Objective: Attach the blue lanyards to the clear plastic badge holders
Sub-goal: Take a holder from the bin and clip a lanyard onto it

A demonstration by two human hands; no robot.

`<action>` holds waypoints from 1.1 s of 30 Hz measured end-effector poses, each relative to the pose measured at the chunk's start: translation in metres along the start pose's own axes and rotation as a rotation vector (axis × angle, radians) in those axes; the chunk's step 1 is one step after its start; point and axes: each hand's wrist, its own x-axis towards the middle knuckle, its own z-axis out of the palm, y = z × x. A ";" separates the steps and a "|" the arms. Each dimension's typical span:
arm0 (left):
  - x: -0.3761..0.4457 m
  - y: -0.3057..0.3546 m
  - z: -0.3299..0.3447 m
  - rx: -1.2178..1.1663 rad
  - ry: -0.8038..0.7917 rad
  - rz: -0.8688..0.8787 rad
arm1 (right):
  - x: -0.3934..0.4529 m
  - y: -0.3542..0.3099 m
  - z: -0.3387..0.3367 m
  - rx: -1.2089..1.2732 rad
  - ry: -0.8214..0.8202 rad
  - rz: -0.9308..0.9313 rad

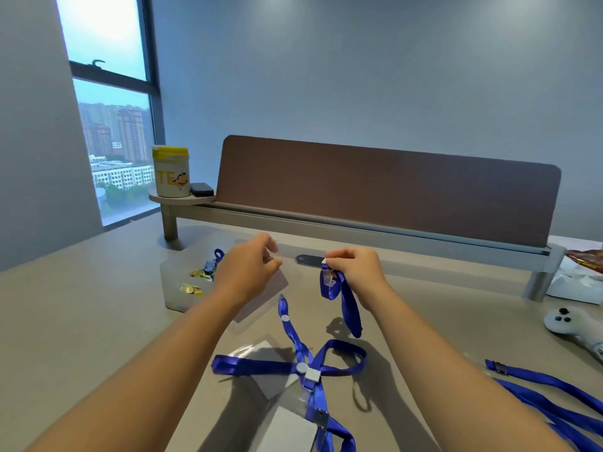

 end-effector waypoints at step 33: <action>0.070 -0.109 -0.051 -0.067 0.189 -0.109 | 0.094 -0.024 0.141 -0.265 -0.232 -0.180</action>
